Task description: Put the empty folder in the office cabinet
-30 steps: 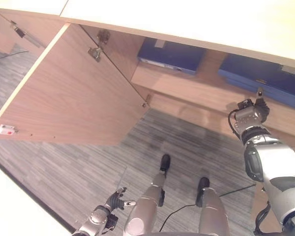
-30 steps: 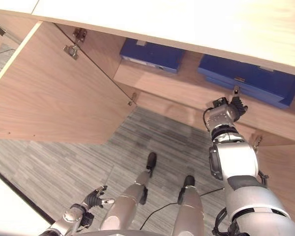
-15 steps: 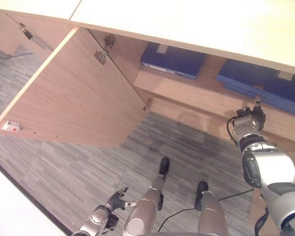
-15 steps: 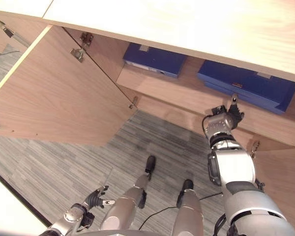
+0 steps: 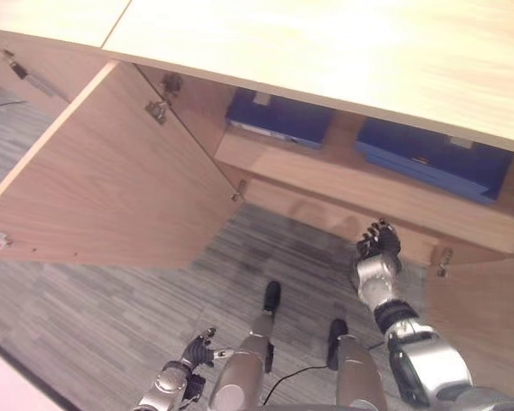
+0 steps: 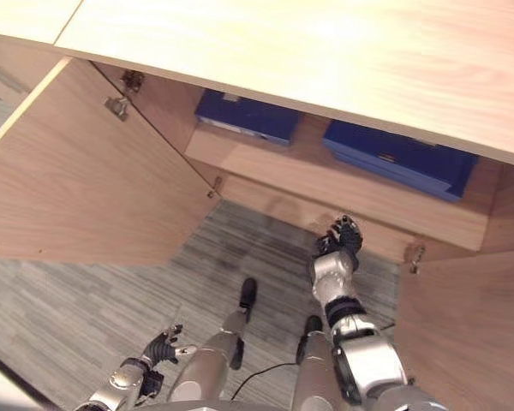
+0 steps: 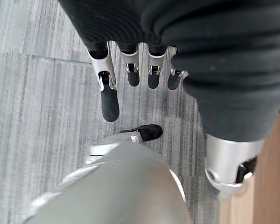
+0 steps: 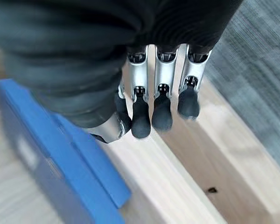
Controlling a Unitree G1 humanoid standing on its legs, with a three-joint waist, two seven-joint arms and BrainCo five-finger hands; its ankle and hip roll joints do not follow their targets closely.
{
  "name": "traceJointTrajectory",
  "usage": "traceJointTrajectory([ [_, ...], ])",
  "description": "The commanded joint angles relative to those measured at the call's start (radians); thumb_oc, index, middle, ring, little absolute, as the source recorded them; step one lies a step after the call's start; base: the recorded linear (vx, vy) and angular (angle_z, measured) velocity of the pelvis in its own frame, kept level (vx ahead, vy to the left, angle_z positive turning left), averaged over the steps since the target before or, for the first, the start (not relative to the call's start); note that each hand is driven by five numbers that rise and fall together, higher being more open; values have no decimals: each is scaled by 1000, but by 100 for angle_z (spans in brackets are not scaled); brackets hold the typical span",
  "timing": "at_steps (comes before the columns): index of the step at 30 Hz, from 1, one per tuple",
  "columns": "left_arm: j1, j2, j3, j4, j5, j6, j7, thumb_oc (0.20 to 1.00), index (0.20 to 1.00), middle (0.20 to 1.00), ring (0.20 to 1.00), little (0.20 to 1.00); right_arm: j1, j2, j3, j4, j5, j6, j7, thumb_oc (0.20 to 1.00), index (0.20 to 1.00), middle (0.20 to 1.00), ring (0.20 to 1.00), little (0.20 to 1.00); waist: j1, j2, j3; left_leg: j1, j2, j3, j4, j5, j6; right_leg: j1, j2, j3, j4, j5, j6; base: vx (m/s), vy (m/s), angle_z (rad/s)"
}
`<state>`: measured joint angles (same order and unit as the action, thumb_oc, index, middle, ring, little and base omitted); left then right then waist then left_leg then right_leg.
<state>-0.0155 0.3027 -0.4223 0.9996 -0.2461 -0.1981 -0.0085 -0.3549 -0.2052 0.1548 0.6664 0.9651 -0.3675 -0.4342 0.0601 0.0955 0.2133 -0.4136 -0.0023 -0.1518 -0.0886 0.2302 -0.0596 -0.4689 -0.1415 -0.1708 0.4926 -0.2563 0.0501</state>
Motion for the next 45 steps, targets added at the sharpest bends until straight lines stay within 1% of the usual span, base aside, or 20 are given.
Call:
traceJointTrajectory([
  [1, -20, -1, 31, 53, 74, -23, 12, 1000, 1000, 1000, 1000, 1000, 4, -114, 12, -103, -365, 0, 34, 200, 200, 200, 200, 200, 2, 5, 47, 193, 33, 28, 1, -211, -25, 39, -55, 29, -187, 236, 114, 14, 9, -8],
  [2, -10, 6, 50, 53, 92, -40, 5, 1000, 1000, 1000, 1000, 1000, 26, -192, 28, -163, -555, 19, 25, 200, 200, 200, 200, 200, -3, 0, 49, 202, 37, 31, 1, -212, -25, 44, -56, 26, -189, 235, 116, 19, 5, -7],
  [3, -9, 5, 49, 53, 92, -40, 5, 1000, 1000, 1000, 1000, 1000, 28, -192, 28, -166, -559, 21, 23, 200, 200, 200, 200, 200, -4, 1, 49, 202, 38, 30, 1, -212, -25, 45, -56, 26, -190, 236, 116, 21, 2, -6],
  [5, 0, 17, 65, 47, 103, -58, -12, 1000, 1000, 1000, 1000, 1000, 17, -286, 21, -182, -763, 47, -8, 200, 200, 200, 200, 200, -2, -2, 48, 204, 39, 28, 1, -211, -25, 49, -57, 22, -194, 234, 118, 5, -1, -6],
  [7, 2, 21, 68, 42, 107, -61, -17, 1000, 1000, 1000, 1000, 1000, 8, -308, 12, -172, -801, 57, -17, 200, 200, 200, 200, 200, 0, -1, 49, 203, 39, 27, 1, -210, -25, 48, -59, 21, -193, 234, 120, 0, 0, 0],
  [8, 8, 30, 68, 33, 105, -70, -26, 1000, 1000, 1000, 1000, 1000, -8, -339, -7, -153, -841, 70, -25, 200, 200, 200, 200, 200, 3, -1, 49, 201, 38, 28, 1, -209, -24, 47, -60, 22, -193, 233, 120, 0, 0, 0],
  [9, 7, 30, 68, 33, 105, -70, -26, 1000, 1000, 1000, 1000, 1000, -9, -340, -7, -153, -841, 70, -25, 200, 200, 200, 200, 200, 3, 0, 49, 201, 38, 28, 1, -209, -24, 46, -60, 23, -193, 233, 120, 0, 0, 0],
  [10, 14, 39, 67, 25, 98, -76, -36, 1000, 1000, 1000, 1000, 1000, -29, -372, -27, -123, -864, 81, -38, 200, 200, 200, 200, 200, 7, 1, 47, 199, 37, 26, 1, -208, -22, 43, -60, 23, -191, 231, 122, 0, 0, 0],
  [18, 32, 55, 44, 8, 95, -81, -59, 1000, 1000, 1000, 1000, 1000, -110, -455, -18, -17, -909, 105, -40, 200, 200, 200, 200, 200, 22, 2, 43, 187, 34, 20, 1, -205, -20, 35, -60, 26, -188, 229, 122, 0, 0, 0],
  [19, 35, 58, 37, 7, 93, -84, -64, 1000, 1000, 1000, 1000, 1000, -138, -474, 4, 14, -917, 112, -31, 200, 200, 200, 200, 200, 27, 1, 41, 185, 33, 19, 1, -205, -21, 34, -59, 26, -189, 229, 122, 0, 0, 0],
  [23, 37, 61, 26, 2, 86, -86, -69, 1000, 1000, 1000, 1000, 1000, -192, -493, 52, 76, -926, 123, -13, 200, 200, 200, 200, 200, 33, 4, 41, 181, 34, 17, 1, -203, -22, 30, -59, 25, -186, 229, 121, 0, 0, 0],
  [24, 35, 61, 11, -4, 79, -88, -74, 1000, 1000, 1000, 1000, 1000, -231, -499, 83, 127, -924, 130, -3, 200, 200, 200, 200, 200, 40, 8, 43, 180, 32, 16, 1, -202, -22, 26, -59, 24, -183, 230, 121, 0, 0, 0],
  [28, 31, 66, -4, -14, 62, -93, -77, 1000, 1000, 1000, 1000, 1000, -292, -506, 125, 213, -908, 138, 12, 200, 200, 200, 200, 200, 50, 15, 49, 174, 31, 13, 1, -199, -23, 22, -61, 23, -181, 230, 120, -7, -1, 3],
  [31, 26, 71, -24, -22, 44, -96, -79, 1000, 1000, 1000, 1000, 1000, -351, -506, 151, 308, -869, 149, 27, 200, 200, 200, 200, 200, 62, 28, 60, 169, 30, 8, 1, -192, -24, 16, -62, 20, -176, 229, 119, -13, 3, 2],
  [33, 14, 79, -51, -33, 27, -96, -81, 1000, 1000, 1000, 1000, 1000, -420, -514, 177, 433, -814, 162, 48, 200, 200, 200, 200, 200, 81, 50, 75, 153, 25, 2, 1, -183, -26, 6, -67, 13, -174, 230, 118, -43, 10, 7],
  [38, 7, 83, -74, -46, 12, -98, -84, 1000, 1000, 1000, 1000, 1000, -464, -527, 186, 495, -781, 169, 56, 200, 200, 200, 200, 200, 93, 68, 90, 136, 20, -2, 1, -175, -28, -5, -72, 9, -170, 230, 119, -24, 4, 7],
  [41, -7, 86, -102, -69, 0, -99, -85, 1000, 1000, 1000, 1000, 1000, -503, -551, 199, 566, -771, 186, 59, 200, 200, 200, 200, 200, 107, 98, 111, 118, 14, -10, 1, -166, -29, -30, -83, 3, -150, 223, 120, -24, 15, 2],
  [43, -11, 85, -107, -71, -1, -98, -84, 1000, 1000, 1000, 1000, 1000, -507, -556, 197, 580, -765, 189, 61, 200, 200, 200, 200, 200, 108, 101, 116, 117, 12, -11, 1, -169, -30, -35, -87, 2, -139, 213, 120, -15, 13, 8],
  [44, -19, 84, -116, -79, -8, -97, -85, 1000, 1000, 1000, 1000, 1000, -520, -568, 190, 611, -754, 196, 61, 200, 200, 200, 200, 200, 115, 116, 123, 104, 8, -15, 1, -161, -30, -48, -88, 0, -140, 219, 120, -37, 21, 8],
  [45, -22, 80, -119, -75, -9, -97, -84, 1000, 1000, 1000, 1000, 1000, -524, -575, 185, 621, -750, 199, 61, 200, 200, 200, 200, 200, 116, 121, 125, 100, 8, -16, 1, -159, -30, -55, -91, -2, -136, 218, 120, -29, 7, 8],
])
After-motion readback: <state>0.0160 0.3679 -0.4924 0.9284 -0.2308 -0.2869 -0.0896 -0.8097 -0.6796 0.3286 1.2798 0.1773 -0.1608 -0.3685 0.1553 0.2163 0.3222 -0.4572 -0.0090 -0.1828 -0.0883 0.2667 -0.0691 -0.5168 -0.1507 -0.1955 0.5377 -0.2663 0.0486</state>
